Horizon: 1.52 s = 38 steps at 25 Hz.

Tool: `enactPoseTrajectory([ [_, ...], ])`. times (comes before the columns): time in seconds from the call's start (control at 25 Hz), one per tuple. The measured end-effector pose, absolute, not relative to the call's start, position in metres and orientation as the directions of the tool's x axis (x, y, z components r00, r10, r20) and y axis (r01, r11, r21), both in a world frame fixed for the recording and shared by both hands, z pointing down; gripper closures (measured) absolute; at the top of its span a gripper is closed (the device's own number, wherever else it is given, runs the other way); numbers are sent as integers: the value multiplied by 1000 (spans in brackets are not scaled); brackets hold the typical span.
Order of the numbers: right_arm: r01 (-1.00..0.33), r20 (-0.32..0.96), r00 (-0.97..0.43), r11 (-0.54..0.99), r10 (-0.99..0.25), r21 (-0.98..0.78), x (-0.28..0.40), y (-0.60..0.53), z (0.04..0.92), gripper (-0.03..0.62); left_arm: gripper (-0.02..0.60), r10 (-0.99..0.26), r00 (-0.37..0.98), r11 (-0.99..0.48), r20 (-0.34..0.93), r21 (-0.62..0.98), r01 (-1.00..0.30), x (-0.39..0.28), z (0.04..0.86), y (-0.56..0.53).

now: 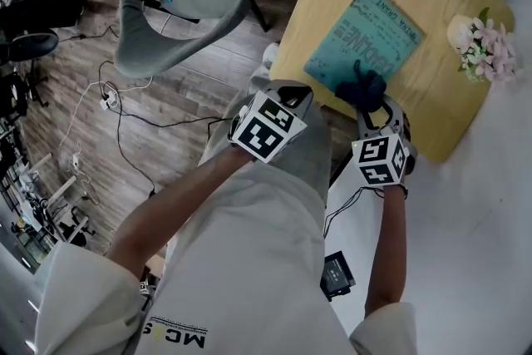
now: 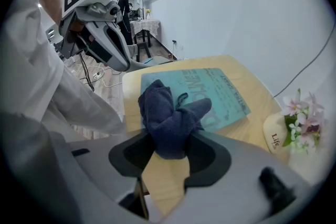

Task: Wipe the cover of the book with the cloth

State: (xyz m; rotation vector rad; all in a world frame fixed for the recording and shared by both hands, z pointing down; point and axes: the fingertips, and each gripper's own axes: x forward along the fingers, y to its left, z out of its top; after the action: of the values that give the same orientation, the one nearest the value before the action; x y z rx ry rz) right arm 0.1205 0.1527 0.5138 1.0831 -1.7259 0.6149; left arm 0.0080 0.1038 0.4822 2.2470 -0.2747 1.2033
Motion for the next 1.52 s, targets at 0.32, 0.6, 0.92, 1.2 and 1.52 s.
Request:
enactPoseTrajectory([
  [0.32, -924, 916, -41, 364, -399, 117, 185, 130, 515, 414, 571, 86, 570, -820, 817, 383, -426, 10, 481, 99],
  [0.6, -946, 907, 14, 288, -421, 148, 229, 81, 516, 414, 571, 83, 571, -816, 816, 385, -432, 13, 481, 92],
  [0.92, -939, 894, 27, 296, -446, 177, 235, 23, 514, 414, 571, 72, 576, -810, 814, 385, -443, 12, 479, 84],
  [1.2, -924, 878, -24, 345, -478, 163, 203, -7, 512, 414, 571, 62, 576, -807, 815, 381, -452, 8, 476, 78],
  [1.52, -876, 877, -129, 467, -462, 118, 138, 16, 509, 414, 571, 50, 585, -812, 810, 374, -449, 3, 470, 72],
])
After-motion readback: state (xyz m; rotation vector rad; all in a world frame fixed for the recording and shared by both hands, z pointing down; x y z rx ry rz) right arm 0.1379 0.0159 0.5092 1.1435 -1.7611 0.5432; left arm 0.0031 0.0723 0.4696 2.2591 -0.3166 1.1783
